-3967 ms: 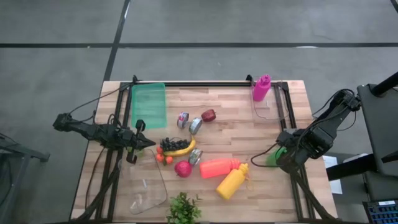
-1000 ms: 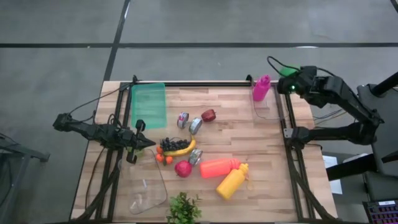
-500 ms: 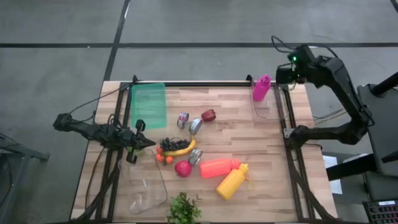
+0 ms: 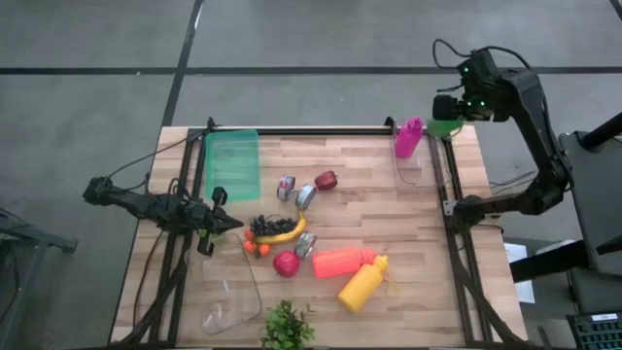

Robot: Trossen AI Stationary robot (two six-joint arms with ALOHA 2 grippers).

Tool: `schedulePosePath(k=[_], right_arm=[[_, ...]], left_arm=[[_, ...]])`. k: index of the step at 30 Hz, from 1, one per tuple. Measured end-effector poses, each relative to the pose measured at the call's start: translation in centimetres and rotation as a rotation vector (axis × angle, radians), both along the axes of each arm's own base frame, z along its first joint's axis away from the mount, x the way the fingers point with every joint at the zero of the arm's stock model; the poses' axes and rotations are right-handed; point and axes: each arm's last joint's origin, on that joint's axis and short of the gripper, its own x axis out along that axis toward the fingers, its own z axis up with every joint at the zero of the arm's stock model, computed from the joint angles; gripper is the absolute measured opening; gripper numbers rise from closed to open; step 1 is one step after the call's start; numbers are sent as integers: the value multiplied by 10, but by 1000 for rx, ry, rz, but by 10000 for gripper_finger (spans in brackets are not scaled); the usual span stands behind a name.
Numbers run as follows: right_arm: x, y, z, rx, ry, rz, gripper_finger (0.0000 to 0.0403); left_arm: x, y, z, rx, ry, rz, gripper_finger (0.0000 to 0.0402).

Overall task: Pick & Place Food Item
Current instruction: Put the green tumbler bottle into the top right transparent bin

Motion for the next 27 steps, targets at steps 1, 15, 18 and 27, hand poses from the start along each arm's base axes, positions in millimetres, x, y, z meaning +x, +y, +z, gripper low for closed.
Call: schedulePosePath(k=[1, 15, 18, 27], right_arm=[[1, 0, -1, 8, -8, 1, 212], [13, -21, -14, 69, -70, -222, 212], [16, -27, -16, 76, -91, -283, 212], [22, -37, -16, 76, -128, -385, 212]], left_arm=[[0, 0, 0, 0, 0, 0, 0], [0, 0, 0, 0, 0, 0, 0], [0, 0, 0, 0, 0, 0, 0], [0, 0, 0, 0, 0, 0, 0]])
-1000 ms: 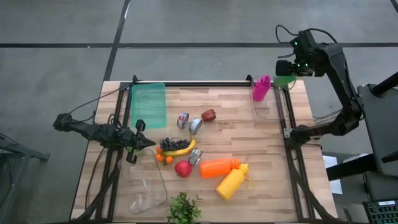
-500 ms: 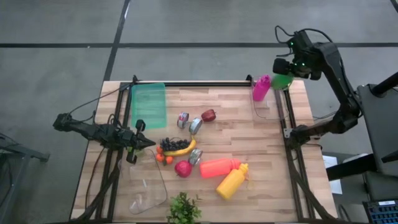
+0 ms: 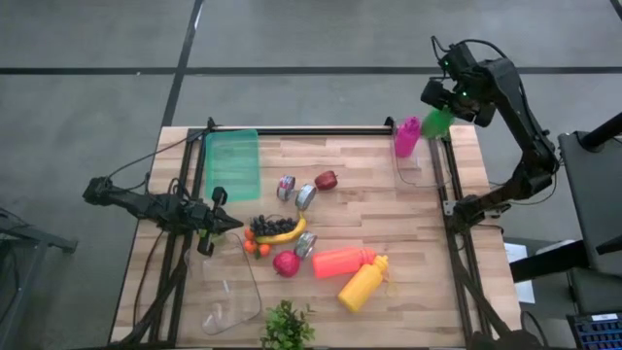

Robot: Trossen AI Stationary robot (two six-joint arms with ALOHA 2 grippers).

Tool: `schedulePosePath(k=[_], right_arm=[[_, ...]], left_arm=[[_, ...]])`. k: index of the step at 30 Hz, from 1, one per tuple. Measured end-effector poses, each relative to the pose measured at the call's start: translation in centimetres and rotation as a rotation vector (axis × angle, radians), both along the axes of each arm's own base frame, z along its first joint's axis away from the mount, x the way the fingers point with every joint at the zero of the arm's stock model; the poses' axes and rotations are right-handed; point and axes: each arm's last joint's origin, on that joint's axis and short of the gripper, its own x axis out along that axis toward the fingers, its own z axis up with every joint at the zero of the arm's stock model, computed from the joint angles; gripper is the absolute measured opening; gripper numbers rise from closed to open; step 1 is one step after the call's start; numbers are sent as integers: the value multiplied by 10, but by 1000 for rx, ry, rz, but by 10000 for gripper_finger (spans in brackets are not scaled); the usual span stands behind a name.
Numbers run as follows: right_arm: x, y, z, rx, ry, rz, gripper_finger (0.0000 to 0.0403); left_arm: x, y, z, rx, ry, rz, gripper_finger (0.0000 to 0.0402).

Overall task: Pick & Place Food Item
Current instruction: Put the green tumbler bottle into the top right transparent bin

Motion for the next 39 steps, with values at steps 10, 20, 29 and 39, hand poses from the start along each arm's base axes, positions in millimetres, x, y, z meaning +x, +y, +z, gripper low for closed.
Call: schedulePosePath(k=[10, 20, 29, 39], right_arm=[[4, 1, -6, 46, -51, -15, 212], [3, 3, -30, 126, -22, -55, 212], [7, 0, -47, 132, -9, -69, 212], [15, -12, -60, 116, -19, -75, 212]], left_arm=[[0, 0, 0, 0, 1, 0, 0], [0, 0, 0, 0, 0, 0, 0], [0, 0, 0, 0, 0, 0, 0], [0, 0, 0, 0, 0, 1, 0]])
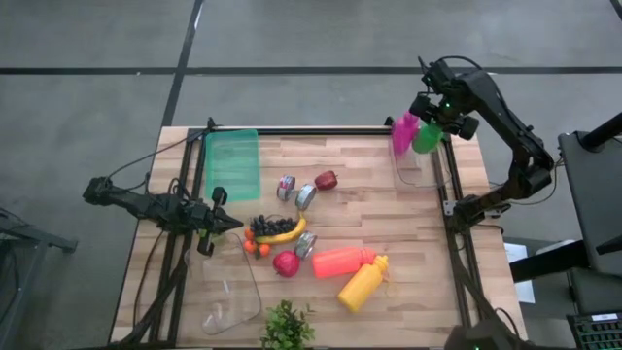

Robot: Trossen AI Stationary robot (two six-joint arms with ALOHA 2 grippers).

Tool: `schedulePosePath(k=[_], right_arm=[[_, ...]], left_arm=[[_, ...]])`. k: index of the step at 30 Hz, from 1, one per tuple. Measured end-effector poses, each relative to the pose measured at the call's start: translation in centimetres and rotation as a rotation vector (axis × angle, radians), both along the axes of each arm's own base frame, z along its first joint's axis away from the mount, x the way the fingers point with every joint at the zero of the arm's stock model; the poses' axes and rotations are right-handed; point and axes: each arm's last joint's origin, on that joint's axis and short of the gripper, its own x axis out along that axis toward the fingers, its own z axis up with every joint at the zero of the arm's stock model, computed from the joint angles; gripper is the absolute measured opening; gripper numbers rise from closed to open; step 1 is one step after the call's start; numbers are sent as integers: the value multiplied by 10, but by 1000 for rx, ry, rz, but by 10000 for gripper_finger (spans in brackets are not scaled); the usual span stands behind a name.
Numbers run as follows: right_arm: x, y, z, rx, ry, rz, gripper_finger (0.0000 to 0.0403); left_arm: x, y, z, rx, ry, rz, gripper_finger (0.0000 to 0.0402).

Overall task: Pick & Place Food Item
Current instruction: Put the green tumbler bottle into the top right transparent bin

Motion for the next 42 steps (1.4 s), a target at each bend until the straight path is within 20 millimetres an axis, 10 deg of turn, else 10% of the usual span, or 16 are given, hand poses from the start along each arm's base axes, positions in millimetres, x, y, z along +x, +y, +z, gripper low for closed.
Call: schedulePosePath(k=[42], right_arm=[[21, -33, -42, 33, -78, -225, 212]], left_arm=[[0, 0, 0, 0, 0, 0, 0]])
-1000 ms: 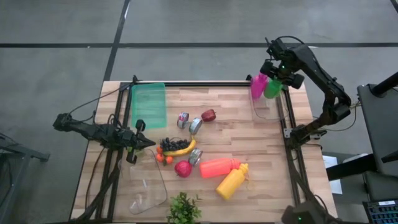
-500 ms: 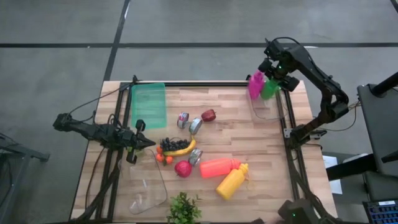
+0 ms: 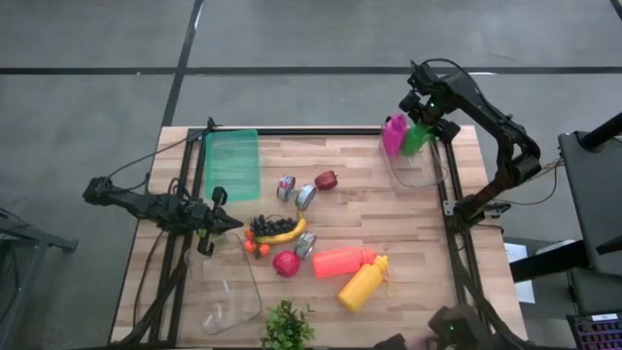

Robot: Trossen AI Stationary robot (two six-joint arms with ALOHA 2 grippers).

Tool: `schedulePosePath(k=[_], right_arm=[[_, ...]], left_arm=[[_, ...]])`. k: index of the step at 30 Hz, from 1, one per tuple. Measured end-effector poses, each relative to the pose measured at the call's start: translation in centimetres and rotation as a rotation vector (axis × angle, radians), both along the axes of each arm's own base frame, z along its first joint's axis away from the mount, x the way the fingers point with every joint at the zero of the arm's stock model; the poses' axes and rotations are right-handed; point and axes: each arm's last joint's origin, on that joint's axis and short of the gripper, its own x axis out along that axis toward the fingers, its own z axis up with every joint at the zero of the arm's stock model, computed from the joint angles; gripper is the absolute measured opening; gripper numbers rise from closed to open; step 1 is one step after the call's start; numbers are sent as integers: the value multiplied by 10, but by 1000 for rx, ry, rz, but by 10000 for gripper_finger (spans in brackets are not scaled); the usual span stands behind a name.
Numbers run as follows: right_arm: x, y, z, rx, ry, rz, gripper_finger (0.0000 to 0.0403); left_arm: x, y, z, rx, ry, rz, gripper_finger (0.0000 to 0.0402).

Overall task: Pick & Place Food Item
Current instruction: Put the green tumbler bottle into the top right transparent bin

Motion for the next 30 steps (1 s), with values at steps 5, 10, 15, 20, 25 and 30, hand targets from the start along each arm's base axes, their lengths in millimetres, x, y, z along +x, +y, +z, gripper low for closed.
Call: schedulePosePath(k=[5, 10, 15, 20, 25, 30], right_arm=[[3, -6, -7, 13, 19, 3, 212], [4, -9, -6, 5, 24, 48, 212], [3, -8, -4, 4, 22, 66, 212], [3, -7, -3, 9, 21, 74, 212], [3, -7, -3, 9, 22, 75, 212], [3, -6, -3, 16, 29, 81, 213]], left_arm=[[0, 0, 0, 0, 0, 0, 0], [0, 0, 0, 0, 0, 0, 0], [0, 0, 0, 0, 0, 0, 0], [0, 0, 0, 0, 0, 0, 0], [0, 0, 0, 0, 0, 0, 0], [0, 0, 0, 0, 0, 0, 0]])
